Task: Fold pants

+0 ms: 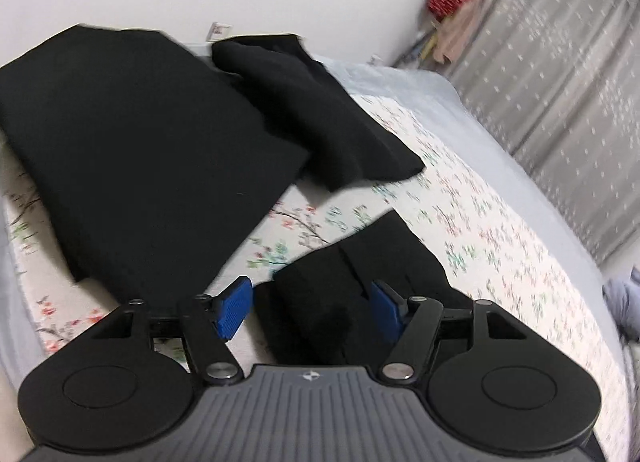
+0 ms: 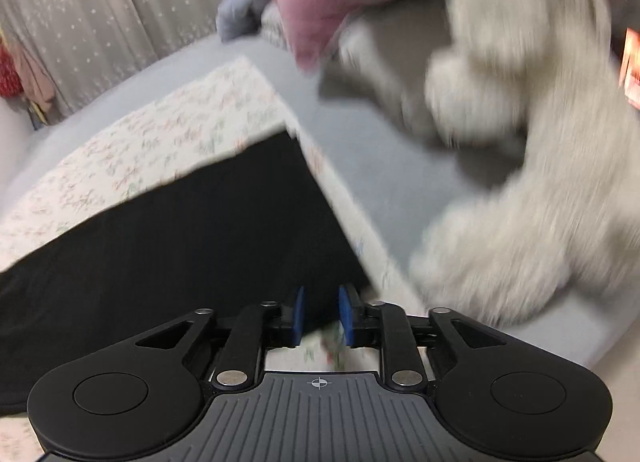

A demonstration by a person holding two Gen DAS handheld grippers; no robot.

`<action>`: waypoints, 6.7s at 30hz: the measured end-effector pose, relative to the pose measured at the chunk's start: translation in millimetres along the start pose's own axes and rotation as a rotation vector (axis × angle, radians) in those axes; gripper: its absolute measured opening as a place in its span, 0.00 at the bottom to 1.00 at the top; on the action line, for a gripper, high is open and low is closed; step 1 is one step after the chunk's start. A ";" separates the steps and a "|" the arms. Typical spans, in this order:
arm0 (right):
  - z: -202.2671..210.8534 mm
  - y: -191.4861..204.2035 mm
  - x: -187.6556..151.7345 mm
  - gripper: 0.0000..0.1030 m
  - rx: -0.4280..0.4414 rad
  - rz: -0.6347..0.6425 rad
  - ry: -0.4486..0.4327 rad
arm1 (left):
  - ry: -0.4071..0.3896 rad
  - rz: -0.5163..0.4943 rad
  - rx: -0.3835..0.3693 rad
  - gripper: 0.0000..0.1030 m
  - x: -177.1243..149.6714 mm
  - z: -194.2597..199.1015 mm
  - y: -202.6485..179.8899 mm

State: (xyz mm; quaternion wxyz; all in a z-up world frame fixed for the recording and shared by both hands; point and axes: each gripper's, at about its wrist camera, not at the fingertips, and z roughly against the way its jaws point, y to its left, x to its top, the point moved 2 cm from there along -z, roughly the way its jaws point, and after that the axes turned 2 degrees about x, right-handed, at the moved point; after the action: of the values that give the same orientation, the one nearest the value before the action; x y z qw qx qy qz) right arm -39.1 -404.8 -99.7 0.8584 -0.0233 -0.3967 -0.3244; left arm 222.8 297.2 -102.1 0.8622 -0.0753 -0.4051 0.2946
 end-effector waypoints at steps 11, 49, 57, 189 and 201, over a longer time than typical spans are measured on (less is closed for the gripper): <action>1.3 274.1 -65.5 0.46 0.488 0.682 0.064 | 0.020 -0.197 0.126 0.38 -10.0 -19.8 -19.4; 12.4 437.6 -224.9 0.12 0.658 1.228 -0.010 | 0.044 -0.065 0.018 0.75 7.2 5.5 28.6; -3.7 413.7 -130.3 0.36 0.742 0.892 0.032 | -0.101 -0.053 -0.008 0.76 19.5 23.2 1.6; -186.7 18.6 96.9 0.49 0.098 -0.009 -0.004 | 0.106 -0.777 -0.226 0.31 -145.8 -97.0 -359.2; -199.7 42.3 91.5 0.35 0.040 0.174 -0.015 | 0.102 -0.794 -0.226 0.31 -147.5 -96.7 -357.4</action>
State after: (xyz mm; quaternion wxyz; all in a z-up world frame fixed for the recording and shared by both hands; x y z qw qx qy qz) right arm 161.6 -480.1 -163.5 0.8807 -0.0431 -0.4058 -0.2406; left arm 380.9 -67.6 -130.7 0.9141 -0.0218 -0.3894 -0.1112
